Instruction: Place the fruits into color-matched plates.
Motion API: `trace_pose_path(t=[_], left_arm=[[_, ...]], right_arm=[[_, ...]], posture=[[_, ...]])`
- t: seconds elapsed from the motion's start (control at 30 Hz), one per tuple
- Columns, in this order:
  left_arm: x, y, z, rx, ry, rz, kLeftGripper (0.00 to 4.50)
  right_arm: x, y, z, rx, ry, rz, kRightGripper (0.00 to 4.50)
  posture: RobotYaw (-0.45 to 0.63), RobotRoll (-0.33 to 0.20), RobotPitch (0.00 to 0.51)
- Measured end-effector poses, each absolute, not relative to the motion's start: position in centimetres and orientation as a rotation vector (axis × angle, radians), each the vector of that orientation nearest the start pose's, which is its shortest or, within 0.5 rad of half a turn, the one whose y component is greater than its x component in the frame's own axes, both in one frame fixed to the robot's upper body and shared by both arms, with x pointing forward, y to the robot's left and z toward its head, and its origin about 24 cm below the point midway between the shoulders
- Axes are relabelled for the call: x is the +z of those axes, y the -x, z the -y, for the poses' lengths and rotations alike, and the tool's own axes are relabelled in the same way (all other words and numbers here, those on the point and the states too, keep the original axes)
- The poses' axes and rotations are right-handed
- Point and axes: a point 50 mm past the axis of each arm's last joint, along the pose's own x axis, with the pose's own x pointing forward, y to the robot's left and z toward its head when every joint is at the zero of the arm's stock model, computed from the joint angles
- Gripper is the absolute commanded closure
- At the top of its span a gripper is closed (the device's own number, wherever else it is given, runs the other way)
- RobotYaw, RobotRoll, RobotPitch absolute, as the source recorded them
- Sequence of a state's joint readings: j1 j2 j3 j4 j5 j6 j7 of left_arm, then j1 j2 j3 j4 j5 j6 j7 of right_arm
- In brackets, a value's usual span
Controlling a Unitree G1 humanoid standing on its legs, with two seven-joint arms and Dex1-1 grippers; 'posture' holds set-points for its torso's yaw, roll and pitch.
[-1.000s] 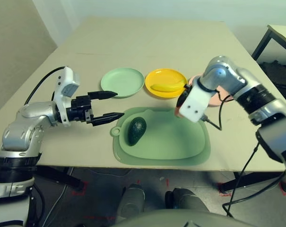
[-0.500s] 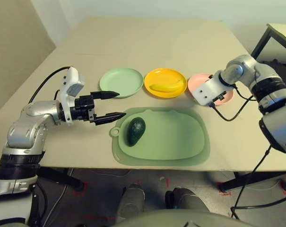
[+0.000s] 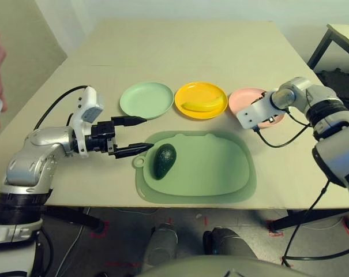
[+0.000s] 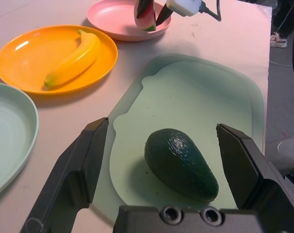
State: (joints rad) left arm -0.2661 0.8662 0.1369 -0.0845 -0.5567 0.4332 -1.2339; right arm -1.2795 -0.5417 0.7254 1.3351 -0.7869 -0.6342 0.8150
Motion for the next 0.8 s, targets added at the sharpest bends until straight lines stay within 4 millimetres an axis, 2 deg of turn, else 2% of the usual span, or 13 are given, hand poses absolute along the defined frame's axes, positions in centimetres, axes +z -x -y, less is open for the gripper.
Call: trace_pose_path(t=[0.13, 0.23, 0.57, 0.67, 0.8], left_arm=[[17.0, -25.5, -24.4, -1.15, -0.247, -0.185, 0.0], [17.0, -25.5, -24.4, -1.151, -0.248, -0.183, 0.0], [17.0, -25.6, -24.4, -1.149, -0.255, -0.183, 0.0], [17.1, -25.6, -24.4, -1.151, -0.257, -0.18, 0.0], [17.2, -25.8, -24.5, -1.155, -0.266, -0.172, 0.0]], right_arm=[[14.9, -39.2, 19.2, 1.105, 1.823, -0.47, 1.16], [14.8, -39.2, 19.2, 1.092, 1.823, -0.468, 0.02], [15.2, -39.2, 19.8, 1.085, 1.848, -0.461, 0.02], [16.4, -39.1, 20.1, 1.108, 1.855, -0.455, 0.02], [20.0, -38.6, 21.1, 1.128, 1.824, -0.421, 0.02]], posture=[[0.14, 0.0, 0.084], [0.14, 0.0, 0.083], [0.13, 0.0, 0.079], [0.12, 0.0, 0.077], [0.12, 0.0, 0.073]])
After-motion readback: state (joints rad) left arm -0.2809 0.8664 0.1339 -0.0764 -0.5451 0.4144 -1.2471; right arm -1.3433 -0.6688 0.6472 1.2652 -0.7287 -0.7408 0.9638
